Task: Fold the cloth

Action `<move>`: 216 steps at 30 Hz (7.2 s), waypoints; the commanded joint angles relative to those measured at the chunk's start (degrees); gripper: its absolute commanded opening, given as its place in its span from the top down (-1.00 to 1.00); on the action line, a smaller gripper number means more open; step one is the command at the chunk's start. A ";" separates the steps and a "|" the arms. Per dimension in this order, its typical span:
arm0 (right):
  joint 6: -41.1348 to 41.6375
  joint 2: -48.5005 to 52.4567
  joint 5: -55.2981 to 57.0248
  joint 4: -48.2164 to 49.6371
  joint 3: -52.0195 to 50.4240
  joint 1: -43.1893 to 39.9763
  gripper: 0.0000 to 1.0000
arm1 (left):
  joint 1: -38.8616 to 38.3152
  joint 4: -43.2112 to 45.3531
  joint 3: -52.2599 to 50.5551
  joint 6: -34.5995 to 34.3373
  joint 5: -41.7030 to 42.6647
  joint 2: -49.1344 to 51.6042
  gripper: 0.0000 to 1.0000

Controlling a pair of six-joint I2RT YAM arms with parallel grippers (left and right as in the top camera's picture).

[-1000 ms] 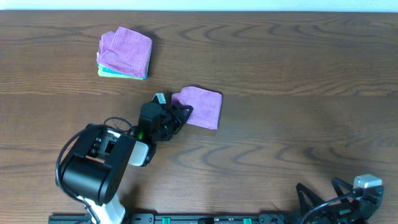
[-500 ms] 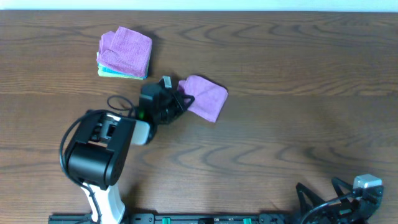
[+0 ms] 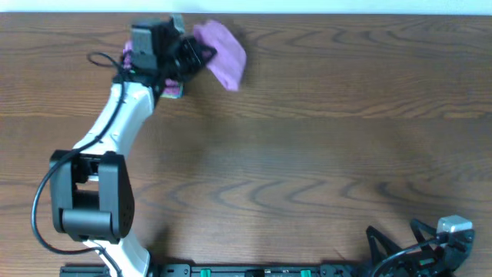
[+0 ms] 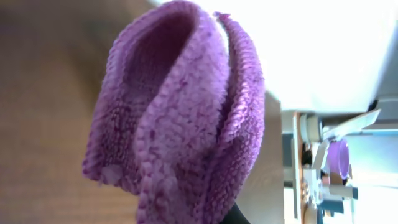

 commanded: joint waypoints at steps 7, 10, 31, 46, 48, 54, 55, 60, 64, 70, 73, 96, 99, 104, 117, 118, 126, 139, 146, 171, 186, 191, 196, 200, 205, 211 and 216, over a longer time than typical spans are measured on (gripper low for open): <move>0.66 -0.17 0.61 -0.09 -0.26 -0.31 -0.99 | 7.10 -1.31 4.00 2.93 2.78 -1.07 0.88; 0.66 -0.17 0.61 -0.09 -0.26 -0.31 -0.99 | 9.29 -1.46 4.02 2.97 6.16 -1.07 0.88; 0.66 -0.17 0.61 -0.09 -0.26 -0.31 -0.99 | 14.93 -8.79 4.02 10.88 3.72 -1.07 0.89; 0.66 -0.17 0.61 -0.09 -0.26 -0.31 -0.98 | 14.60 -4.35 4.02 11.54 -0.44 5.09 0.88; 0.66 -0.17 0.61 -0.09 -0.26 -0.31 -0.99 | 14.60 -3.67 4.02 11.43 -0.50 6.01 0.88; 0.66 -0.17 0.61 -0.09 -0.26 -0.31 -0.99 | 14.78 -2.89 4.02 11.43 -0.98 8.35 0.88; 0.66 -0.17 0.61 -0.09 -0.26 -0.31 -0.99 | 14.80 -2.89 4.02 11.41 -1.14 8.52 0.88; 0.66 -0.17 0.61 -0.09 -0.26 -0.31 -0.99 | 14.82 -2.91 4.02 11.43 -3.32 8.87 0.88; 0.66 -0.17 0.61 -0.09 -0.26 -0.31 -0.98 | 14.84 -2.95 4.02 11.45 -3.85 8.87 0.88; 0.66 -0.17 0.61 -0.09 -0.26 -0.31 -0.98 | 15.30 -3.91 4.02 11.52 -5.92 8.87 0.65; 0.66 -0.17 0.61 -0.09 -0.26 -0.31 -0.98 | 16.20 -4.68 4.02 11.52 -6.23 8.87 0.57; 0.66 -0.17 0.61 -0.09 -0.26 -0.31 -0.99 | 19.61 -7.21 4.02 14.53 -11.26 2.19 -0.54; 0.66 -0.17 0.61 -0.09 -0.26 -0.31 -0.99 | 20.26 -8.35 4.02 15.21 -11.61 1.55 -0.55; 0.66 -0.17 0.61 -0.09 -0.26 -0.31 -0.98 | 21.57 -10.54 4.02 15.30 -11.56 1.44 -0.54; 0.66 -0.17 0.61 -0.09 -0.26 -0.31 -0.98 | 20.44 -24.22 4.02 23.54 -8.17 -12.50 -0.91; 0.66 -0.17 0.61 -0.09 -0.26 -0.31 -0.99 | 20.28 -25.20 4.02 24.00 -8.33 -13.66 -0.91; 0.66 -0.17 0.61 -0.09 -0.26 -0.31 -0.99 | 19.52 -28.79 4.02 23.39 -7.82 -19.85 -0.91; 0.66 -0.17 0.61 -0.09 -0.26 -0.31 -0.98 | 12.22 -36.63 3.98 32.30 -10.08 -21.24 -0.90; 0.66 -0.17 0.61 -0.09 -0.26 -0.31 -0.98 | 5.27 -37.11 -2.78 32.35 -25.33 -29.11 -0.90; 0.66 -0.17 0.61 -0.09 -0.26 -0.31 -0.99 | 4.66 -24.92 -72.17 41.03 -42.62 -102.84 -0.90; 0.66 -0.17 0.61 -0.09 -0.26 -0.31 -0.98 | 4.66 -26.27 -72.98 47.52 -46.07 -106.95 -0.90; 0.66 -0.17 0.61 -0.09 -0.26 -0.31 -0.99 | 4.66 -26.14 -72.98 47.50 -45.99 -106.92 -0.91; 0.66 -0.17 0.61 -0.09 -0.26 -0.31 -0.99 | 4.66 -26.16 -72.98 47.50 -45.99 -106.92 -0.91; 0.66 -0.17 0.61 -0.09 -0.26 -0.31 -0.99 | 4.66 -26.14 -72.98 47.50 -45.99 -106.92 -0.90; 0.63 -0.17 0.66 -0.07 -0.26 -0.31 -0.98 | 4.66 -26.14 -72.98 47.50 -45.99 -106.92 -0.90; -0.26 -0.17 5.75 5.09 -3.26 -3.28 -0.98 | 4.66 -26.14 -72.98 47.50 -45.99 -106.92 -0.90; -9.97 -0.17 5.16 16.83 -15.08 -11.54 -0.98 | 4.66 -26.14 -72.98 47.50 -45.99 -106.92 -0.91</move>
